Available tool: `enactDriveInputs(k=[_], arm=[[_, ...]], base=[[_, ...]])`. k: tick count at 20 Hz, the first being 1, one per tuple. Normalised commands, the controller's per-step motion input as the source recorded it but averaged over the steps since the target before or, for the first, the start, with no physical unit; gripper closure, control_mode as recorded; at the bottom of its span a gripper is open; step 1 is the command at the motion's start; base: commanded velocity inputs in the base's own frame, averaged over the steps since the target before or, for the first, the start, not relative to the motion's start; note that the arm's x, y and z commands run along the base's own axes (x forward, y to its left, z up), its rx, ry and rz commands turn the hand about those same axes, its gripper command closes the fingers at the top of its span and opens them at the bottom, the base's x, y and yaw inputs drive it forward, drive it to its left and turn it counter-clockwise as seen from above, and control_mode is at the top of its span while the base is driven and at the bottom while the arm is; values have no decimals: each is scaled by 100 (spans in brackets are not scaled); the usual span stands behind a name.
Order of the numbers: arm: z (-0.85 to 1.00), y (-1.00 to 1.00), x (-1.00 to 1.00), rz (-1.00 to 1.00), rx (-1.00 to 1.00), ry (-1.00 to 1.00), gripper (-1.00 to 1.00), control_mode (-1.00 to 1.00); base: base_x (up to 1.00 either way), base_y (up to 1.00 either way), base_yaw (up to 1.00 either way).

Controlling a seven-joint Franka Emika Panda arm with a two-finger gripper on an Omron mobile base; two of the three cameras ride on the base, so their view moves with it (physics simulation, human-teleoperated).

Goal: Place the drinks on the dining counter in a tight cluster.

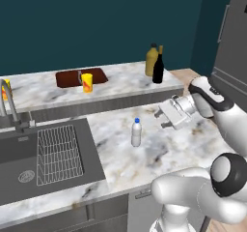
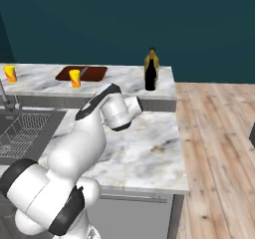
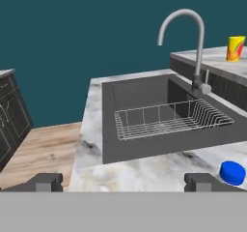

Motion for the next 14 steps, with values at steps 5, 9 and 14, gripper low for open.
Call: enactDriveInputs(k=[5, 9, 14], arm=[[-51, 0, 0, 0, 0, 0, -100, -100], [-45, 0, 1, 0, 0, 0, -100, -100], [-19, 0, 15, 0, 0, 1, -100, -100]], base=[[0, 0, 0], [0, 0, 0], [0, 0, 0]])
